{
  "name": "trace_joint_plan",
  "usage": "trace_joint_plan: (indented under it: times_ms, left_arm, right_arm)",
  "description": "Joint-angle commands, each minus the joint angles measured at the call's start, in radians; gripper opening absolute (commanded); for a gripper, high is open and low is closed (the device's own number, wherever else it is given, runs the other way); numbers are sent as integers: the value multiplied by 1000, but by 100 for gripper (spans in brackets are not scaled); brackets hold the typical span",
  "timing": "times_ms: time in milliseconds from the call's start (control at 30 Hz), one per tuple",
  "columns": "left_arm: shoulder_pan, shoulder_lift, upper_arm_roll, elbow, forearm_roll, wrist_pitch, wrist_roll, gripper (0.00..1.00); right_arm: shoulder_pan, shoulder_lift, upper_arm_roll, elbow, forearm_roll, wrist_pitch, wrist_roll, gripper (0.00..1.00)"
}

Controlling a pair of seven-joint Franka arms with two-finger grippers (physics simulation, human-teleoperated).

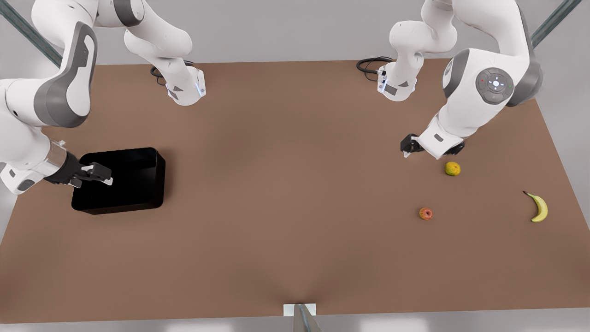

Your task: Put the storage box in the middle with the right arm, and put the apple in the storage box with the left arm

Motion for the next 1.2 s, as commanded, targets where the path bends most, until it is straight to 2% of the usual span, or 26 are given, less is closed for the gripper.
trace_joint_plan:
  times_ms: [0, 33, 100, 167, 267, 367, 500, 600, 700, 733, 767, 800, 833, 967, 1067, 1167]
  left_arm:
    - [5, 11, 0, 0, -10, 4, 1, 100]
    - [11, 54, 0, 0, -12, 27, 1, 100]
    - [19, 252, -1, 11, -4, 61, -11, 100]
    - [43, 316, -3, 23, -13, 123, -19, 100]
    - [69, 375, -5, 21, 56, 243, -11, 100]
    - [119, 453, -9, 20, 76, 335, -11, 100]
    - [143, 526, -9, 26, 100, 403, -8, 100]
    - [186, 571, -9, 15, 122, 504, -10, 100]
    - [237, 582, -11, 11, 122, 515, -6, 100]
    - [241, 580, -11, -17, 140, 518, -2, 100]
    - [244, 562, -23, -92, 159, 583, 1, 100]
    - [244, 547, -26, -140, 159, 636, 1, 100]
    - [244, 548, -26, -140, 159, 636, 0, 100]
    - [280, 540, -28, -164, 160, 622, 7, 100]
    - [278, 550, -28, -193, 160, 624, 6, 100]
    - [280, 557, -28, -195, 160, 607, 3, 100]
  right_arm:
    - [-5, 4, -2, 16, 5, -5, -1, 100]
    - [6, 0, -2, 21, -8, -3, 2, 100]
    - [-14, -14, -8, 7, -11, -14, 6, 100]
    - [-118, -62, -7, -30, -68, -77, -47, 100]
    - [-261, -195, -2, -228, -84, -16, -122, 100]
    - [-384, -118, -3, -223, -82, 49, -285, 100]
    - [-460, -51, -2, -298, -107, 193, -224, 100]
    - [-470, -42, 0, -386, -110, 314, -287, 100]
    - [-532, -5, 15, -502, -110, 481, -386, 100]
    - [-563, -28, 44, -582, -110, 542, -386, 100]
    - [-630, -29, 110, -654, -110, 628, -385, 100]
    - [-741, -31, 211, -721, -110, 684, -385, 100]
    - [-773, -25, 240, -735, -110, 710, -385, 100]
    - [-786, 35, 240, -735, -125, 787, -449, 100]
    - [-816, 73, 242, -732, -169, 834, -672, 100]
    - [-824, 101, 242, -738, -169, 855, -649, 100]
